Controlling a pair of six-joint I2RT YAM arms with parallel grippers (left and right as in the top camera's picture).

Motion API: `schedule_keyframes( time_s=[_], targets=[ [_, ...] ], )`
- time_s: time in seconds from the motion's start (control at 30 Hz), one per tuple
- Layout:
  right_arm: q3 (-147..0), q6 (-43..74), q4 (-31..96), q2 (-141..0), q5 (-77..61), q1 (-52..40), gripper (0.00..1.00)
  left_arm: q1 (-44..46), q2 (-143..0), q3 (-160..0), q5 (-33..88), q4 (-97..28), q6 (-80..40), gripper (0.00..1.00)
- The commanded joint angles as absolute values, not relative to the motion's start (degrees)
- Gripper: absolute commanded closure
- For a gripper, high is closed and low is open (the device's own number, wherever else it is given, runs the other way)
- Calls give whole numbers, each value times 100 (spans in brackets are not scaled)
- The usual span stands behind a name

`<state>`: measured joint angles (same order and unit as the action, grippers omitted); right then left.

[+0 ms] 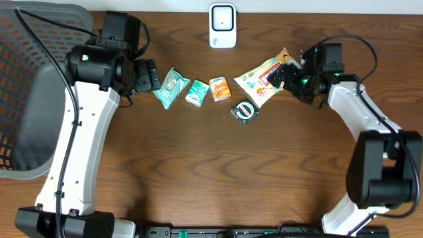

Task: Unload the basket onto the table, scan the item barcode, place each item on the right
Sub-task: 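Close the right gripper on the snack bag's edge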

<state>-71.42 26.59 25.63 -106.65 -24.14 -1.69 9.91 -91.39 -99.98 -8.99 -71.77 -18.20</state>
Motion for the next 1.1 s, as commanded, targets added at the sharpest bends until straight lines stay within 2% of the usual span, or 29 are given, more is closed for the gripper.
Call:
schedule_keyframes(
  time_s=[0.0,0.23,0.37,0.63,0.87,0.93,1.07],
  targets=[
    [-7231,2851,2510,-11008,-2388,-115,2,982,-9131,-9981,-969,-7196,-1872,2],
    [-7231,3306,2224,-11526,-2390,-117,2,982,-9131,-9981,-969,-7196,-1872,2],
    [-7231,3583,2016,-11721,-2392,-117,9,982,-9131,-9981,-969,-7196,-1872,2],
    [-7231,3686,1568,-12005,-2412,-123,14,982,-9131,-9981,-969,-7196,-1872,2],
    [-7231,3680,1330,-12298,-2408,-158,54,982,-9131,-9981,-969,-7196,-1872,2],
    [-7231,3610,1332,-12324,-2394,-158,70,982,-9131,-9981,-969,-7196,-1872,2],
    [-7231,3570,1323,-12324,-2414,-145,94,982,-9131,-9981,-969,-7196,-1872,2]
  ],
)
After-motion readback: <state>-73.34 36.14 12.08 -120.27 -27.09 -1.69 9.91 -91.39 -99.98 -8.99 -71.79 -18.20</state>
